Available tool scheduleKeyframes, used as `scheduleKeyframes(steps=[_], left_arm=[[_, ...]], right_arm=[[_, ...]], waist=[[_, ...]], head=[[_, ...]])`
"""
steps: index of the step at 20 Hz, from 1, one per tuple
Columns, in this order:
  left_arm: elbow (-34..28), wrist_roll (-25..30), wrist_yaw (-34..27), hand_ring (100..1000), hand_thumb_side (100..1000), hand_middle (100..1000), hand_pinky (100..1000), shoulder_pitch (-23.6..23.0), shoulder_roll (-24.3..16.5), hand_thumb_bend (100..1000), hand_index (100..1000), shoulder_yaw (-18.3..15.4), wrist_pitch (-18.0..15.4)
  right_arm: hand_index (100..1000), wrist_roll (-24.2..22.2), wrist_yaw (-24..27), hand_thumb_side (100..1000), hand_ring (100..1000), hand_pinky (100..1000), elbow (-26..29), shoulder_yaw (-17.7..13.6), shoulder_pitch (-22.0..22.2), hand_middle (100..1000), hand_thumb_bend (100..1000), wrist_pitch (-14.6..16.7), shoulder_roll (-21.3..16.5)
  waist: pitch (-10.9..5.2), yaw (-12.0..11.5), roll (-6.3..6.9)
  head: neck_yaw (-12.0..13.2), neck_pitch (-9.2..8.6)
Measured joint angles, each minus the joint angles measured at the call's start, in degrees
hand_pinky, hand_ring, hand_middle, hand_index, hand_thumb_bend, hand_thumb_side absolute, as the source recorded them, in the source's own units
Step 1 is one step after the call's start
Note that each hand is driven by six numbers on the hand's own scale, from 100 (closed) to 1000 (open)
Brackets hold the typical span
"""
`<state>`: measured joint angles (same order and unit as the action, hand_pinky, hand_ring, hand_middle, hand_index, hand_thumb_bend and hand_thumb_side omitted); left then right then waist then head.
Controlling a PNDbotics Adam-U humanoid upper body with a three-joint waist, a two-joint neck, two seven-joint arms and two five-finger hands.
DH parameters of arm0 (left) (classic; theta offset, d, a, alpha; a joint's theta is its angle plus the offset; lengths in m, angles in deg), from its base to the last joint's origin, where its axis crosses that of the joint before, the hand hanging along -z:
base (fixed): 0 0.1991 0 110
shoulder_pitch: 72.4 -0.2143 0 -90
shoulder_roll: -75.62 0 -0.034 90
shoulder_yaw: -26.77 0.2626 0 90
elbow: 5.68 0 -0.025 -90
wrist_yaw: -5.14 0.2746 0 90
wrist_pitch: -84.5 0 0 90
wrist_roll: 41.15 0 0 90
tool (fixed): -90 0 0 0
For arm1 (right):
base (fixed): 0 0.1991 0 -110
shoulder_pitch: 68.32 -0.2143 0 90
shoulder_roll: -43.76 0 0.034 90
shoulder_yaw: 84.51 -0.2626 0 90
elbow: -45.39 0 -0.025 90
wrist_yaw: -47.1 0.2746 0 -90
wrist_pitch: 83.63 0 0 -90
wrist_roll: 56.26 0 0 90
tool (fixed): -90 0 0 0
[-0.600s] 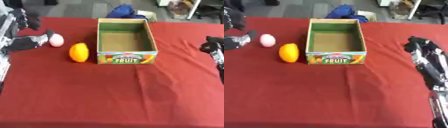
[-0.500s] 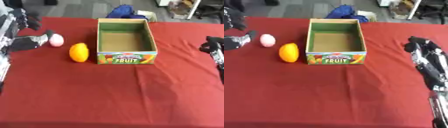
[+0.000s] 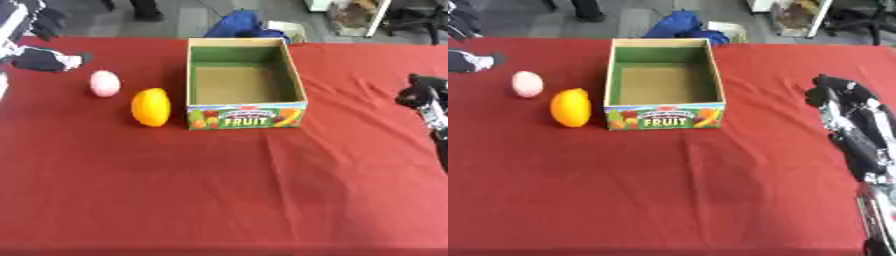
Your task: Pick up objects on the table and place them in the box.
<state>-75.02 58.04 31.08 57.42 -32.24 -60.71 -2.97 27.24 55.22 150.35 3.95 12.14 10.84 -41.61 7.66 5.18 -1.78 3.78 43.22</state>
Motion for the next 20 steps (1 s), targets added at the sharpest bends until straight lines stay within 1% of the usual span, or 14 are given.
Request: scheduleKeyframes(steps=[4,10,15,18,20], left_arm=[[8.22,1.48,6.52,603,100,589,635,4.04,0.66,659,745,0.69,-1.90],[18.49,3.55,14.77,607,100,595,643,8.31,3.98,686,755,0.80,-4.25],[23.27,3.61,20.23,604,102,592,641,9.88,5.90,700,757,0.13,-4.96],[24.81,2.21,22.82,602,105,591,639,10.15,6.58,709,760,-0.34,-4.57],[25.53,1.10,24.24,603,112,572,640,10.18,6.98,711,762,-0.54,-4.13]], right_arm=[[736,-0.19,0.00,421,1000,816,-0.01,0.20,0.04,588,100,0.05,-0.01],[736,-0.61,0.00,422,1000,816,-0.04,0.55,0.05,588,100,0.00,-0.02],[736,-1.00,0.00,422,1000,816,-0.06,0.87,0.05,588,100,-0.03,-0.02],[736,-1.06,0.00,423,1000,816,-0.07,0.88,0.05,588,100,0.01,-0.02],[736,-1.07,0.00,423,1000,816,-0.08,0.88,0.04,588,100,0.01,-0.02]], waist=[[-0.06,0.63,0.08],[-0.22,1.56,0.14],[-0.22,2.33,0.27],[-0.20,2.67,0.27],[-0.18,2.83,0.26]], head=[[0.24,0.02],[0.65,0.04],[0.87,0.04],[0.94,0.04],[0.94,0.04]])
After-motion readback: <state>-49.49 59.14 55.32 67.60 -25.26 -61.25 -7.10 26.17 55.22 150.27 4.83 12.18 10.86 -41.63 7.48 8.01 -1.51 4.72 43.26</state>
